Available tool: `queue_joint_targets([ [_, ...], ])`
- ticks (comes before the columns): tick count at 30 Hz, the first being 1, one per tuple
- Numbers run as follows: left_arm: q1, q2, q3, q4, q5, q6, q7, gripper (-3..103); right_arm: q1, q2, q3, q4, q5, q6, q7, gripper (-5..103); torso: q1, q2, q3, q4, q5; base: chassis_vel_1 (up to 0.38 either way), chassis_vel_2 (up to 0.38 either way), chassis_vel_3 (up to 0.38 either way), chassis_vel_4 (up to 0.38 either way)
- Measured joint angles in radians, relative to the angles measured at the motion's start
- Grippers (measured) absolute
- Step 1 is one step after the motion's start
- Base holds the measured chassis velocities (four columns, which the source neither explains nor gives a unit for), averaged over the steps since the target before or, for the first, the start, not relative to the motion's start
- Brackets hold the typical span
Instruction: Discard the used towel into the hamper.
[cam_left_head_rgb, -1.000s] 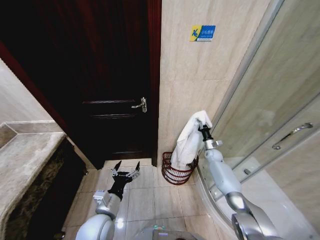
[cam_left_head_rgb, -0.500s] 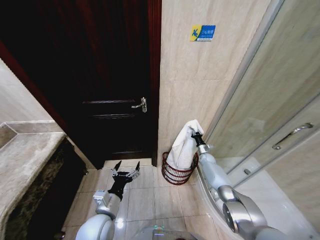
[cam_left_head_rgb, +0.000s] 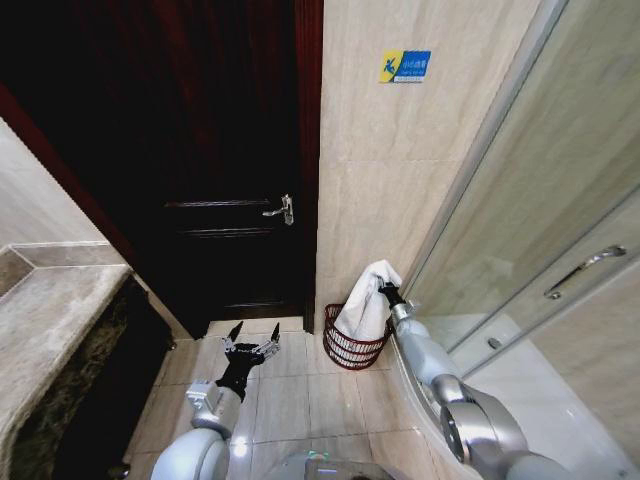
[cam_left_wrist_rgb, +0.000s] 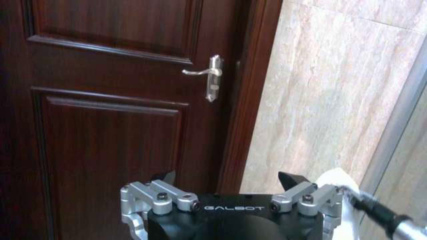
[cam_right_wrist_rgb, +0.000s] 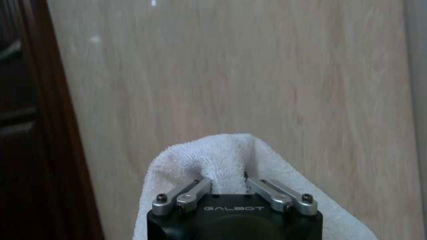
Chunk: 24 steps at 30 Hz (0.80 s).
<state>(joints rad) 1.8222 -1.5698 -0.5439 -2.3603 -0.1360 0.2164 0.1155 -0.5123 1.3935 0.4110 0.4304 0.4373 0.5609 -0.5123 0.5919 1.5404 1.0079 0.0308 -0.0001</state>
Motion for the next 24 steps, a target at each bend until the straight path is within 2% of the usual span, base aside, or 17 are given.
queue_joint_targets([
  [7,0.000,0.000,0.000,0.000,0.000,0.000,0.000,100,-0.035,0.017,-0.003,-0.011,-0.065,-0.028,0.029,8,0.000,0.000,0.000,0.0001,0.0001,0.000,0.000,0.000,0.000],
  [13,0.000,0.000,0.000,0.000,0.000,0.000,0.000,100,-0.055,0.014,-0.002,-0.023,-0.123,-0.135,0.107,8,0.000,0.000,0.000,0.0001,0.0000,0.000,0.000,0.000,0.000],
  [24,0.000,0.000,0.000,0.000,0.000,0.000,0.000,100,-0.053,0.016,0.001,-0.041,-0.150,-0.234,0.125,8,0.000,0.000,0.000,0.0001,0.0001,0.000,0.000,0.000,0.000],
])
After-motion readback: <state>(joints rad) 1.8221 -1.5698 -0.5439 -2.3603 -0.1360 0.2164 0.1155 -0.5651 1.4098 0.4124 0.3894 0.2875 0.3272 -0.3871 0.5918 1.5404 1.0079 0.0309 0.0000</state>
